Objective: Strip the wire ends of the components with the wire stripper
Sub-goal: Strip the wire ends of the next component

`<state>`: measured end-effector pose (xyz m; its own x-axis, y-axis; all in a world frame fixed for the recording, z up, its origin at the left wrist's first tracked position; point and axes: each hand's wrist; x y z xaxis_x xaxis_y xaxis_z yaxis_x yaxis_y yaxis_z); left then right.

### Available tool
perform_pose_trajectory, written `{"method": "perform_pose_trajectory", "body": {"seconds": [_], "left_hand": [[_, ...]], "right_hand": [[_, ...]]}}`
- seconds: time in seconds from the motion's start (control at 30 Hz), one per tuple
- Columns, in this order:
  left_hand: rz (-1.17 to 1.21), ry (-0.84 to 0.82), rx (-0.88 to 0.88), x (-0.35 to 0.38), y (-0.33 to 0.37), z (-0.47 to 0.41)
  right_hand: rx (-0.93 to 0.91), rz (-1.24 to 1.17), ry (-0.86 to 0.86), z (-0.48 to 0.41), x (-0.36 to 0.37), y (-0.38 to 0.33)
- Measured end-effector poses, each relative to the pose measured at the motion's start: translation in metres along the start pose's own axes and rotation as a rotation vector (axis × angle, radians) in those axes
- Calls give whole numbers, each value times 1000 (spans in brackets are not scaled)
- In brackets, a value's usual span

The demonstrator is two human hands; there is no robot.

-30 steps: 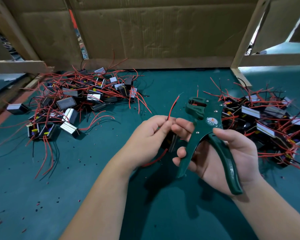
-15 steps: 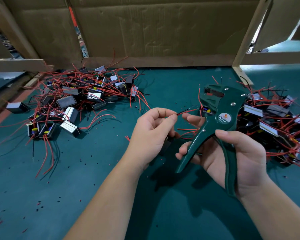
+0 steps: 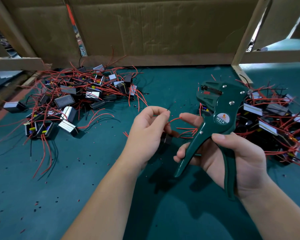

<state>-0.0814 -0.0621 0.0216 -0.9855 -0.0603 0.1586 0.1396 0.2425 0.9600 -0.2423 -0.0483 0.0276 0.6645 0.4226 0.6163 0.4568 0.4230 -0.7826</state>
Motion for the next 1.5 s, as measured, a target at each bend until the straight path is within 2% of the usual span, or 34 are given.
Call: {"method": "perform_pose_trajectory", "body": {"seconds": [0.2,0.4,0.57,0.7,0.8,0.9,1.1,1.5], "left_hand": [[-32,-56,93,-8,4,-1],[-86,-96,2,-9,9,0],[-115,-24,-21,-8,8,1],[-134,60,36,-7,10,-1],[-106,154,84,-11,13,-3],[-41,190,101,-13,16,-3],[-16,115,115,-7,17,-1],[-96,67,209,-7,18,-1]], "right_hand": [[6,2,8,0,1,1],[-3,4,32,-1,-1,2],[11,20,57,0,-1,2],[36,21,35,0,1,1],[129,60,66,1,-1,-1],[234,67,16,2,-3,-1],[279,84,-156,4,1,7],[274,147,-46,4,2,9]]}}
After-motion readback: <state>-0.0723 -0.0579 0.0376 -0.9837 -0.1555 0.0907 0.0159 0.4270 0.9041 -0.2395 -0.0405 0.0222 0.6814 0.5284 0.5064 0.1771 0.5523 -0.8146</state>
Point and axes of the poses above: each hand's wrist, its own z-axis away from the middle knuckle, its own x-axis out of the palm, y = z × x, and after that the axes turned 10 degrees about x, right-handed
